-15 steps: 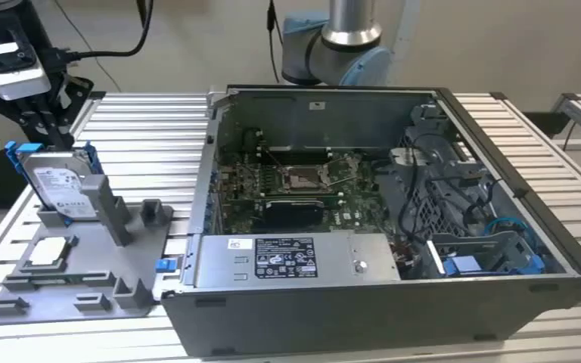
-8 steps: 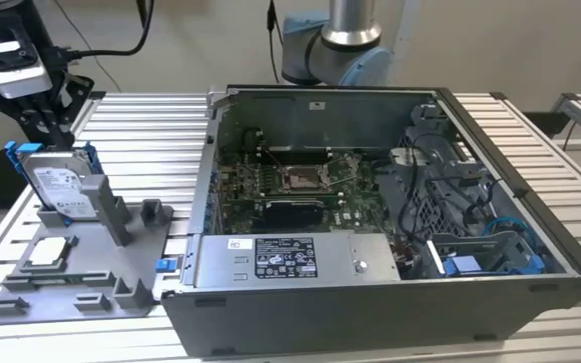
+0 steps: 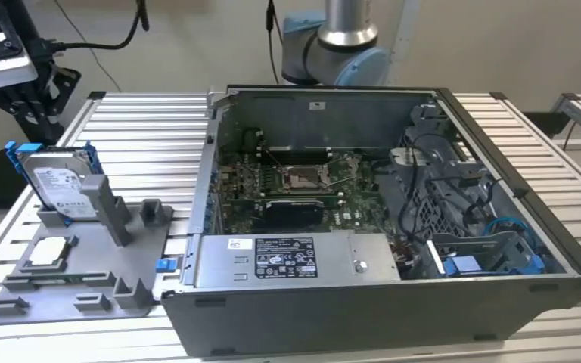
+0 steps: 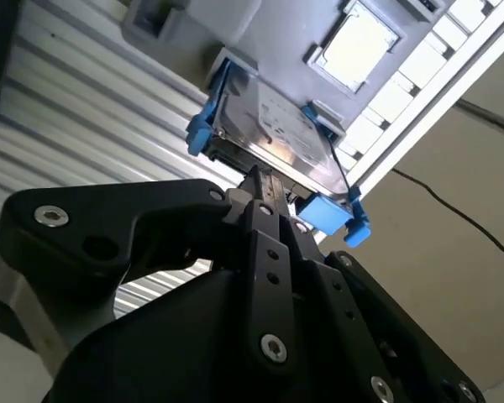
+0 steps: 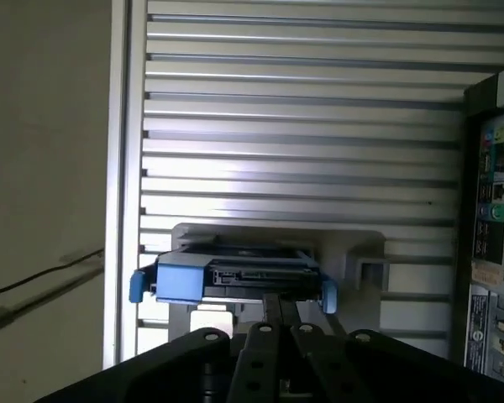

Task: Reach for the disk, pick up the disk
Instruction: 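Reach for the disk, then pick up the disk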

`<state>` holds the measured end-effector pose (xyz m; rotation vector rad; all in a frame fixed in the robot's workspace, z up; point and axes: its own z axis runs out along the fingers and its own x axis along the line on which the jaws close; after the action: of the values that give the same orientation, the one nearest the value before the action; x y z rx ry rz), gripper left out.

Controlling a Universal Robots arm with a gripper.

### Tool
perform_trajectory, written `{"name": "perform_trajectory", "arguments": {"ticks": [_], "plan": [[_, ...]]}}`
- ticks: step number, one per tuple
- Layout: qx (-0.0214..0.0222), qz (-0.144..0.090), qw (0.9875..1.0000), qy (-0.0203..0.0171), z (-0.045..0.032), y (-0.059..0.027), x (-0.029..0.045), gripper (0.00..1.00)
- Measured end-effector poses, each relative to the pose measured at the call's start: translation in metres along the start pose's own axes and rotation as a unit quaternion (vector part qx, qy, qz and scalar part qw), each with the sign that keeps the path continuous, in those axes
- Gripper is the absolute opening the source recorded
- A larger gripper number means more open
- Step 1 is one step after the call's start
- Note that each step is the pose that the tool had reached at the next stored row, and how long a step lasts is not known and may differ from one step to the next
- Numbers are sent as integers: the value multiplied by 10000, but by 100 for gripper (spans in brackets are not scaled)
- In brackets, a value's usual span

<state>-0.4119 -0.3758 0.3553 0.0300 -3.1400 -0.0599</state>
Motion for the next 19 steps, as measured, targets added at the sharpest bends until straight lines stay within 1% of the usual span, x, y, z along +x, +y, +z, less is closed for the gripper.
{"name": "perform_trajectory", "arguments": {"ticks": [3, 5, 7, 10, 14, 17, 19], "plan": [[0, 0, 10000, 0, 6, 39, 133, 0], [0, 0, 10000, 0, 9, 46, 217, 0], [0, 0, 10000, 0, 11, 48, 283, 0], [0, 0, 10000, 0, 14, 35, 319, 0], [0, 1, 10000, 0, 15, -8, 350, 0], [0, 1, 10000, 0, 15, -39, 359, 0], [0, 2, 10000, 0, 15, -39, 360, 0]]}}
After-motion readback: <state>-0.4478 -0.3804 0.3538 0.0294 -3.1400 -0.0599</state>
